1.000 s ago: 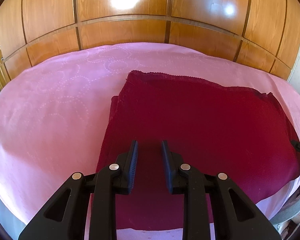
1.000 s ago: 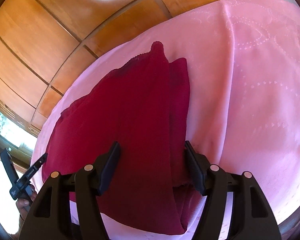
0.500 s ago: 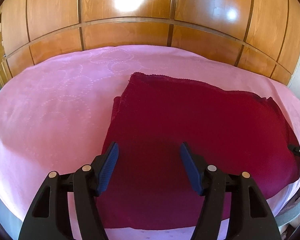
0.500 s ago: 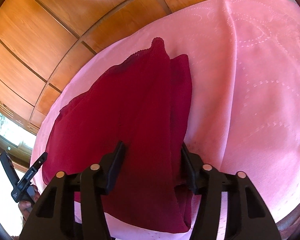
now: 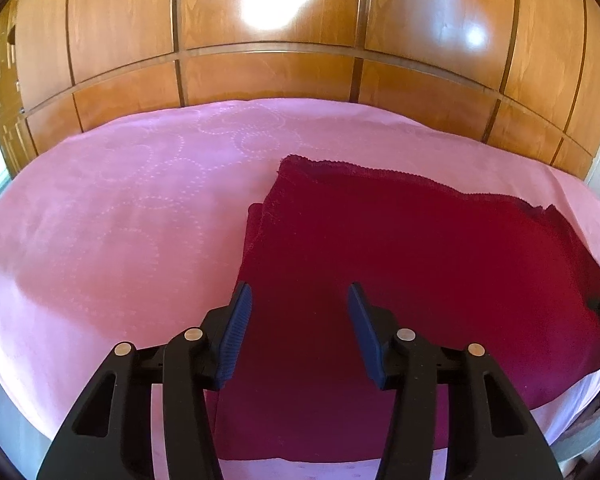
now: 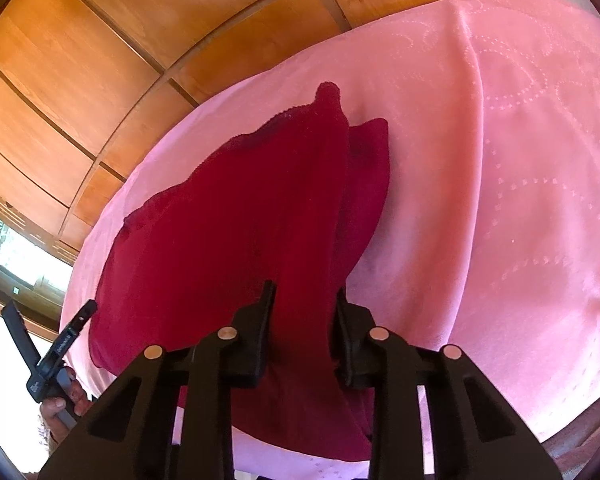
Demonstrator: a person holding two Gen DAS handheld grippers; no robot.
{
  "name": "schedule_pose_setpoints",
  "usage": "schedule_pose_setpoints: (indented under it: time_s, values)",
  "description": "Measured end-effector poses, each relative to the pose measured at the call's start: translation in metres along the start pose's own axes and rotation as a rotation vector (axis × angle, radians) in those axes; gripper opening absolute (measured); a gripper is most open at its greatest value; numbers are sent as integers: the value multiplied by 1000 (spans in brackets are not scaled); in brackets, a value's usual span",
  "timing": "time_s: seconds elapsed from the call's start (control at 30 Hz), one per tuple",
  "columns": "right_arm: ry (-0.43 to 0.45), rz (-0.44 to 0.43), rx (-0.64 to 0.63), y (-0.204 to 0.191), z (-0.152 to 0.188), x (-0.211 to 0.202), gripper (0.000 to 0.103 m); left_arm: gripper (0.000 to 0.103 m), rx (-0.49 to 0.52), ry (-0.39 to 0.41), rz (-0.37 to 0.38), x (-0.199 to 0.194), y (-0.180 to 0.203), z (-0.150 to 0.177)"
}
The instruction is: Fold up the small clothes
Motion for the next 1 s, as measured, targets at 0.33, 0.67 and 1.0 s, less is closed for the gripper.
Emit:
schedule_pose_setpoints:
  time_s: [0.33, 0.67, 1.0]
  values:
    - [58, -181, -77, -75, -36, -23, 21, 39, 31, -35, 26, 6, 6, 5]
    - [19, -440, -283, -239, -50, 33, 21, 38, -237, -122, 344, -12, -51, -21]
    - [-155, -392, -485, -324, 17, 132, 30, 46, -409, -207, 569, -20, -89, -42]
Point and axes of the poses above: each gripper's, at about its wrist camera, not at the fingertips, and x roughly the way its jaws point, y to its right, z to its underside, the point moved 4 cm from there along x, roughly the way its jaws point, and after that the axes turned 10 degrees about -x, right-handed, at the moved point
